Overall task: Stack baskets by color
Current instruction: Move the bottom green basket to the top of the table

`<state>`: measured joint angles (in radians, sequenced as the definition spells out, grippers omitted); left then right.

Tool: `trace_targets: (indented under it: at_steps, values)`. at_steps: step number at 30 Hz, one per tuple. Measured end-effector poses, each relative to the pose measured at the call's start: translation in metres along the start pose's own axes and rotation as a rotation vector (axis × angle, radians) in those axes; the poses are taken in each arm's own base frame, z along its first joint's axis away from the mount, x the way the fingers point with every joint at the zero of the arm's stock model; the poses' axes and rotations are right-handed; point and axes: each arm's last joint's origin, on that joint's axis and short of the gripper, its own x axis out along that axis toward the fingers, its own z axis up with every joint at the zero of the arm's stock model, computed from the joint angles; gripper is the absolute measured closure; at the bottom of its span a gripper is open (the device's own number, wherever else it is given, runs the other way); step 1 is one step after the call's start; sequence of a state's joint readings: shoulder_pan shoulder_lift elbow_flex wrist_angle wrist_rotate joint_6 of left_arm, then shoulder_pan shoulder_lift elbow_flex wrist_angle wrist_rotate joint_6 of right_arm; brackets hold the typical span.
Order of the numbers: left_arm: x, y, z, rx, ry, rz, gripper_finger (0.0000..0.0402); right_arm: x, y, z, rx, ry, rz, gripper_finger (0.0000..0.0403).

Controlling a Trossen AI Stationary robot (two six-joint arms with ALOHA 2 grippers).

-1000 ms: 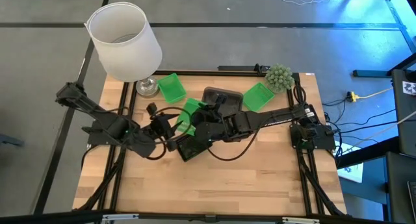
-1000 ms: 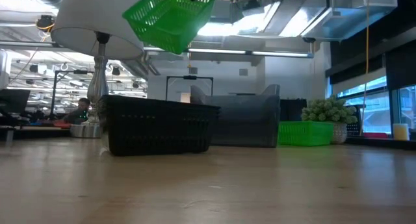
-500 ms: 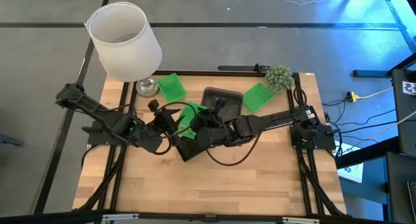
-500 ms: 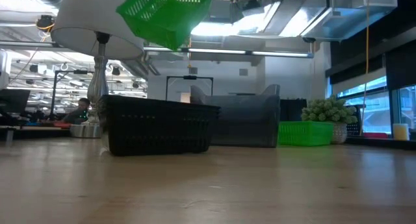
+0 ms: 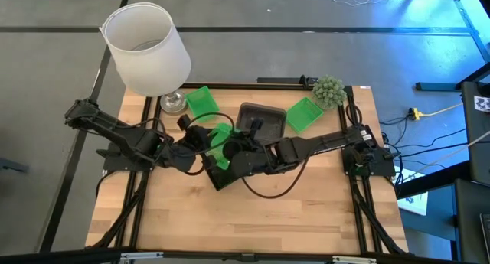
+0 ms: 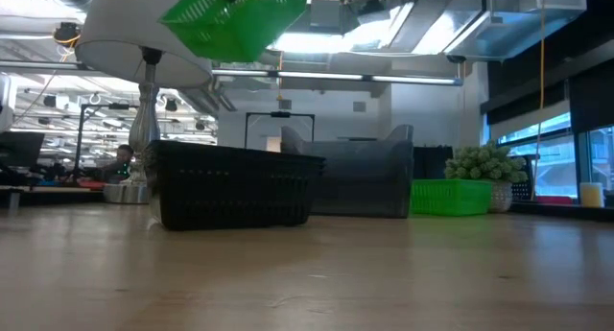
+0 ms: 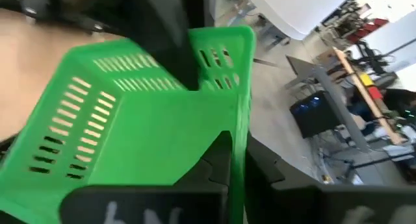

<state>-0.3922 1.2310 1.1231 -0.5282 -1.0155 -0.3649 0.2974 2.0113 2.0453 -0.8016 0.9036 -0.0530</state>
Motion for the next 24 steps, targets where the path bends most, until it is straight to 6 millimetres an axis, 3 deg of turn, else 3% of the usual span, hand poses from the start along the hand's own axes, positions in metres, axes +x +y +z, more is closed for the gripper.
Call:
trace_targets:
  at_steps: [3, 15, 19, 24]
  values:
    - [0.0, 0.0, 0.0, 0.0, 0.003, -0.006, 0.0394, -0.001, 0.001, 0.0, 0.014, -0.003, 0.021, 0.0369]
    - [0.0, 0.0, 0.0, -0.032, 0.01, -0.03, 0.0401, -0.003, 0.003, 0.0, -0.042, -0.007, 0.046, 0.029]
    - [0.001, 0.001, -0.001, -0.075, 0.028, -0.028, 0.0401, -0.008, 0.005, 0.003, -0.098, -0.028, -0.023, 0.0256]
    - [0.006, 0.007, -0.006, -0.142, 0.069, 0.01, 0.0401, -0.018, 0.009, 0.009, -0.179, -0.064, -0.101, 0.0243]
